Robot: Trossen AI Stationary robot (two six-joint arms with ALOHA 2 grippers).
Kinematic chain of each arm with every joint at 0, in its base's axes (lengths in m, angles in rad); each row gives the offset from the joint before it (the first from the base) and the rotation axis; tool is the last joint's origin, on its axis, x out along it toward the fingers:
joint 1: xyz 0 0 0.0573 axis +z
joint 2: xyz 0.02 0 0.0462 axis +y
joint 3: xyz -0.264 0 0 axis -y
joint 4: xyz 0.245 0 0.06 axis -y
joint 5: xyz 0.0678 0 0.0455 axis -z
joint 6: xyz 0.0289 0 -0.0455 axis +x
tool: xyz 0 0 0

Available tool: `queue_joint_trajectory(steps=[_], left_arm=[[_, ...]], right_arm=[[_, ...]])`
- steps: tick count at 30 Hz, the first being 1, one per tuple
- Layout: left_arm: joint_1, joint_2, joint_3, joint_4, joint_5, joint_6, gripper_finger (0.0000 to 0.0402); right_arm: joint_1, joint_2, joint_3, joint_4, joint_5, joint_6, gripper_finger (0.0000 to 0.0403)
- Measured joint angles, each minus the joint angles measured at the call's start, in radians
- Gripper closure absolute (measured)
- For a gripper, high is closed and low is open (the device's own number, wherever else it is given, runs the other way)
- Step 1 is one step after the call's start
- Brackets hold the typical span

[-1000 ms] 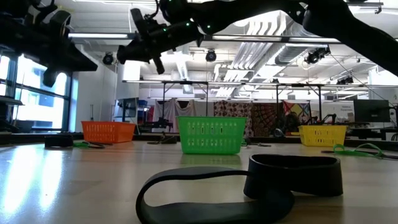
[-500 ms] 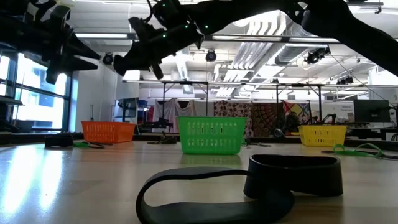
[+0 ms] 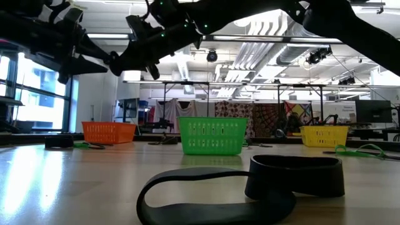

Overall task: Sort rubber bands into baskets
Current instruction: Put the black rubber band into the orange bin

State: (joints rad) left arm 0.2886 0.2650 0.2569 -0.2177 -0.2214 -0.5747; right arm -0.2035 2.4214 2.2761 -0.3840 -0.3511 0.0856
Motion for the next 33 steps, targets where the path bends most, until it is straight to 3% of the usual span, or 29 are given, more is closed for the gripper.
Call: queue_joint_trajectory(steps=[12,22,33], left_arm=[[0.000,0.042,0.000,0.052,0.078,0.047,0.0231],[0.000,0.043,0.124,-0.115,0.111,0.097,0.0231],[0.000,0.142,0.133,-0.150,0.111,-0.013,0.0231]], right_arm=[[0.001,0.000,0.000,-0.007,-0.004,0.000,0.0403],[-0.005,0.000,0.000,-0.022,0.003,-0.008,0.0403],[-0.008,0.000,0.000,-0.014,0.002,-0.008,0.0403]])
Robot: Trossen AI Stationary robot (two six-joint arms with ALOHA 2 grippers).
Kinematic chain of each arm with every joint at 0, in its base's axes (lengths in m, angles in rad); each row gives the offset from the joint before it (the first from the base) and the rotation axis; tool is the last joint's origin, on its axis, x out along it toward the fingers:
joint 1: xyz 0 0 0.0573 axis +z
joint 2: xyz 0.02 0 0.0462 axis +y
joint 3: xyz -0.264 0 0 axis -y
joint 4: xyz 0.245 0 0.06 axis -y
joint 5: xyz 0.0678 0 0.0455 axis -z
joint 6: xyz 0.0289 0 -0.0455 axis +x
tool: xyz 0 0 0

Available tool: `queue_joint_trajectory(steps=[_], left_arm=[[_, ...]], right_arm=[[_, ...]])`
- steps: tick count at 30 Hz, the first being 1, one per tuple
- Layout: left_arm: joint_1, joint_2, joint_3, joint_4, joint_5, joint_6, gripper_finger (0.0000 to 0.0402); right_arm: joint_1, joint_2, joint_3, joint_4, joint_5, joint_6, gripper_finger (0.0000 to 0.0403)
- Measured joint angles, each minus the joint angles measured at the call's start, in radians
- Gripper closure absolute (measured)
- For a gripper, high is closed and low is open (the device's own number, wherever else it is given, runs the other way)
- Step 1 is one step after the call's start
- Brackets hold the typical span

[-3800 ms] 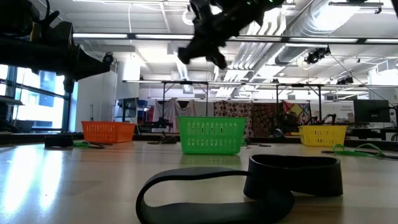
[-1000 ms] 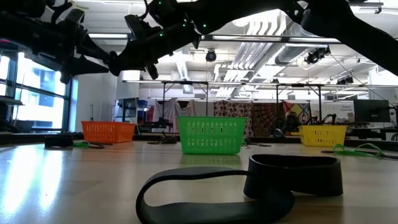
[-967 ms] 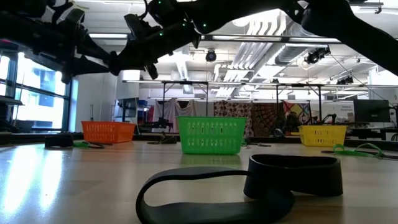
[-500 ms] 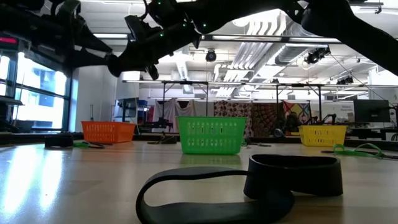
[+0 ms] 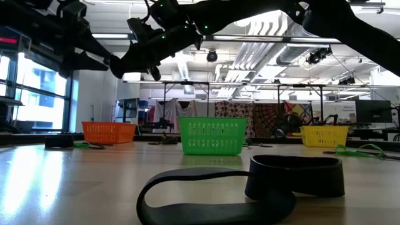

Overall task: Sort rubber bands into baskets
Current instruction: Put the black rubber band into the orange bin

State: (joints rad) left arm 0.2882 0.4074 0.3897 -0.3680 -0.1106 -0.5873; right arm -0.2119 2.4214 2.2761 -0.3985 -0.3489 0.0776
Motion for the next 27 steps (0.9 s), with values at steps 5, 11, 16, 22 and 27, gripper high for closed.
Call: queue_joint_trajectory(steps=[5,11,16,22,27], left_arm=[[0.000,0.052,0.000,0.043,-0.012,-0.011,0.0231],[0.000,0.045,0.000,0.103,-0.076,-0.005,0.0231],[0.000,0.061,0.000,0.086,-0.074,0.012,0.0231],[0.000,0.089,0.000,0.085,-0.072,0.077,0.0253],[0.000,0.089,0.000,0.099,-0.067,0.113,0.0337]], right_arm=[[0.000,0.000,0.000,0.000,-0.001,0.000,0.0403],[0.000,0.000,0.000,0.000,-0.002,0.000,0.0403],[0.000,0.000,0.000,0.000,-0.002,-0.007,0.0403],[0.000,0.000,0.000,-0.003,-0.002,-0.008,0.0403],[0.000,0.000,0.000,-0.001,0.000,-0.008,0.0403]])
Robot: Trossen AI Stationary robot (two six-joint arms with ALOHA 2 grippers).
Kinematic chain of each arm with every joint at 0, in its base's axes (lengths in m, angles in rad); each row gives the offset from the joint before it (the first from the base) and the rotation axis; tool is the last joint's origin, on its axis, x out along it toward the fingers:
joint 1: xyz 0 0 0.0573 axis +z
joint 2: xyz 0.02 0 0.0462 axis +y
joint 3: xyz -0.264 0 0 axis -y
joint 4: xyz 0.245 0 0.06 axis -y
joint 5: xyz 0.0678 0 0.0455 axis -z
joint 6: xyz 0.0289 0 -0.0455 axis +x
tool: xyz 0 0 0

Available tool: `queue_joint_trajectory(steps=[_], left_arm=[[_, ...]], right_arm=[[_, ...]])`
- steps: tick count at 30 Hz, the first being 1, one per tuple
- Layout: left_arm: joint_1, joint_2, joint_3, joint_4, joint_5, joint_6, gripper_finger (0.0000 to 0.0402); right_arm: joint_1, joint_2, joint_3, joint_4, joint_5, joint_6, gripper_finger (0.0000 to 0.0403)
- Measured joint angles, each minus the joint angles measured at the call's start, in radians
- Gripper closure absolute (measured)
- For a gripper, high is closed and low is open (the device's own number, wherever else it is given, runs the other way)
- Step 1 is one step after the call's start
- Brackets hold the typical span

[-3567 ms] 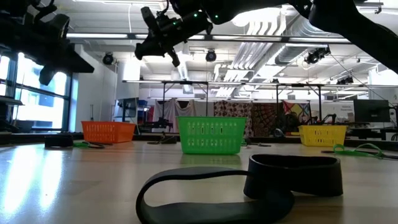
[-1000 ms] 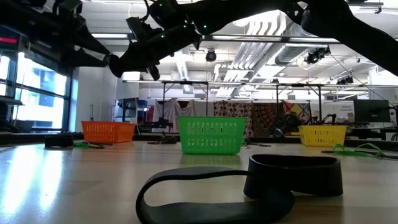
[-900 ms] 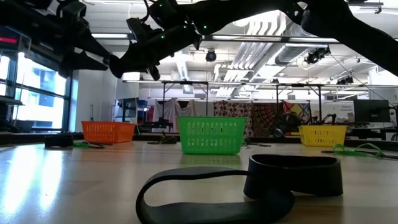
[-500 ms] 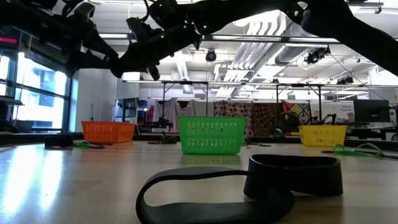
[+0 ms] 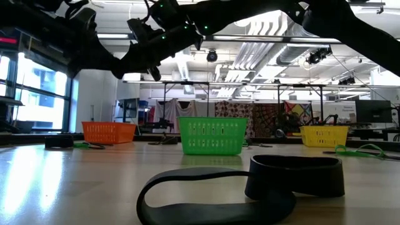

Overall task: Sort rubber bands into baskets
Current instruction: Put the black rubber band into the orange bin

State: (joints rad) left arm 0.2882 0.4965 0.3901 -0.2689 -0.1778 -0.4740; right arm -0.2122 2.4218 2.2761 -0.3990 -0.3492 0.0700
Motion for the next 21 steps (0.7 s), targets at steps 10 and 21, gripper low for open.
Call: queue_joint_trajectory(steps=[10,21], left_arm=[[0.000,-0.006,0.004,0.019,-0.022,0.013,0.0398],[0.047,-0.006,0.065,-0.048,-0.051,-0.001,0.0400]], right_arm=[[0.005,0.000,0.000,-0.009,0.058,0.014,0.0343],[0.004,0.000,0.000,-0.054,0.140,0.068,0.0206]])
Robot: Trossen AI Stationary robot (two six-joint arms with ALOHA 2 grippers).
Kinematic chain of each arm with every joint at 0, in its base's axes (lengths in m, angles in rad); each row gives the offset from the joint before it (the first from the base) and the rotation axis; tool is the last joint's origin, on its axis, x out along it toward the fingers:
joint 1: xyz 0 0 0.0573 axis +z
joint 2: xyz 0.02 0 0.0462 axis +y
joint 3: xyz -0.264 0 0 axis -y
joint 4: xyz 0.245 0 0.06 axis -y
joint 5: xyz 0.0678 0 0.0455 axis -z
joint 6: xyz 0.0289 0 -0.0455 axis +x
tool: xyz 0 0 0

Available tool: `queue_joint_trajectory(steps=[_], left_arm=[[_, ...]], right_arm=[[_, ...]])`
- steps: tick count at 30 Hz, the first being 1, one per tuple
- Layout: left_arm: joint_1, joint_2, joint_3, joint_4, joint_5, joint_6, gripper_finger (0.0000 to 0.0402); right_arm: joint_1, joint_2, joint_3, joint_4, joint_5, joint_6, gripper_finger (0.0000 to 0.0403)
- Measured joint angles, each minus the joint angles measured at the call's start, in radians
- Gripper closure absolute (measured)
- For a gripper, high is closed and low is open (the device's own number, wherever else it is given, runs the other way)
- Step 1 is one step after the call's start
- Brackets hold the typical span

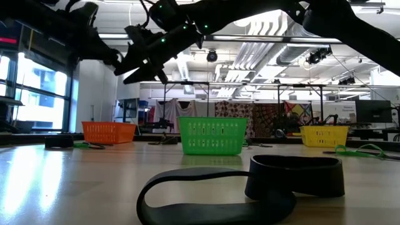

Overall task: Sort rubber bands into baskets
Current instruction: Put the black rubber band into the orange bin

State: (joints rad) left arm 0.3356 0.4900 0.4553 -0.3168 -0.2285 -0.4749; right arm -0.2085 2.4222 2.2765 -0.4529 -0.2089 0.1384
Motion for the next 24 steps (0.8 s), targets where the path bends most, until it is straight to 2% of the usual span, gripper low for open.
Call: queue_joint_trajectory(steps=[4,7,11,18,24], left_arm=[[0.061,0.006,0.012,-0.109,-0.010,-0.035,0.0401],[0.121,0.022,0.014,-0.157,-0.006,-0.068,0.0401],[0.221,0.078,0.014,-0.164,0.094,-0.088,0.0401],[0.403,0.256,0.015,-0.126,0.316,-0.041,0.0401],[0.519,0.398,0.103,-0.150,0.374,0.079,0.0401]], right_arm=[[0.001,-0.001,0.000,-0.022,0.000,0.005,0.0202],[-0.001,-0.006,0.000,-0.044,0.006,0.036,0.0218],[-0.001,-0.006,0.000,-0.065,0.010,0.041,0.0269],[-0.004,-0.027,0.000,-0.125,0.037,0.019,0.0390],[-0.016,-0.061,0.000,-0.177,0.091,-0.015,0.0395]])
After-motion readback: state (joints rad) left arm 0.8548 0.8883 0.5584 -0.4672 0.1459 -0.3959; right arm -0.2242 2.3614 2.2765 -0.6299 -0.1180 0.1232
